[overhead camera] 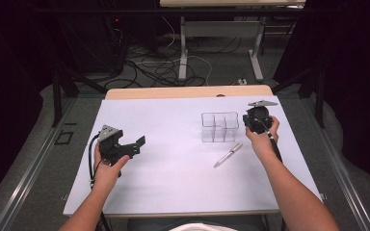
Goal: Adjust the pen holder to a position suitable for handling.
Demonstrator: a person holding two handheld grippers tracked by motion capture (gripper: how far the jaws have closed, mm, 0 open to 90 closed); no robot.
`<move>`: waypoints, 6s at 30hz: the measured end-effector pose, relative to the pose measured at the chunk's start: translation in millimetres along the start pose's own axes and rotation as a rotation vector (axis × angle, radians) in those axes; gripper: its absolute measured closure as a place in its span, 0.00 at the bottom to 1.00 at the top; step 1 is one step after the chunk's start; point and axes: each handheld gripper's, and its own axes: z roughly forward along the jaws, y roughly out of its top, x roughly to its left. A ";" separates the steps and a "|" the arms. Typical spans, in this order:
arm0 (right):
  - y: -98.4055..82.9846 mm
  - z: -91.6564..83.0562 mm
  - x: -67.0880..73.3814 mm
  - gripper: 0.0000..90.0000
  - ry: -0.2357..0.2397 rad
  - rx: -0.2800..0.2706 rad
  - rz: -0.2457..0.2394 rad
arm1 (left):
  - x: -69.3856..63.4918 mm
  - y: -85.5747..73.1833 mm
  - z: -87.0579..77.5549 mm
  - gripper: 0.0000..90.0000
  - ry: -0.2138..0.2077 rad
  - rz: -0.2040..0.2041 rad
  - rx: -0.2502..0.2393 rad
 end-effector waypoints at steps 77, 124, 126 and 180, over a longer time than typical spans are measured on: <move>-4.8 21.0 61.0 1.00 0.060 0.016 0.181 | 2.6 0.0 2.1 0.02 0.001 -0.007 0.018; 8.3 14.4 95.1 0.75 0.217 -0.008 0.124 | 2.2 -1.7 5.3 0.02 0.009 -0.005 0.037; 8.9 11.6 92.4 0.69 0.227 -0.005 0.114 | 2.0 -1.7 5.4 0.02 0.009 -0.005 0.038; 23.7 -33.7 58.2 0.37 0.285 0.349 -1.298 | 2.4 -5.2 7.1 0.02 0.024 0.021 0.037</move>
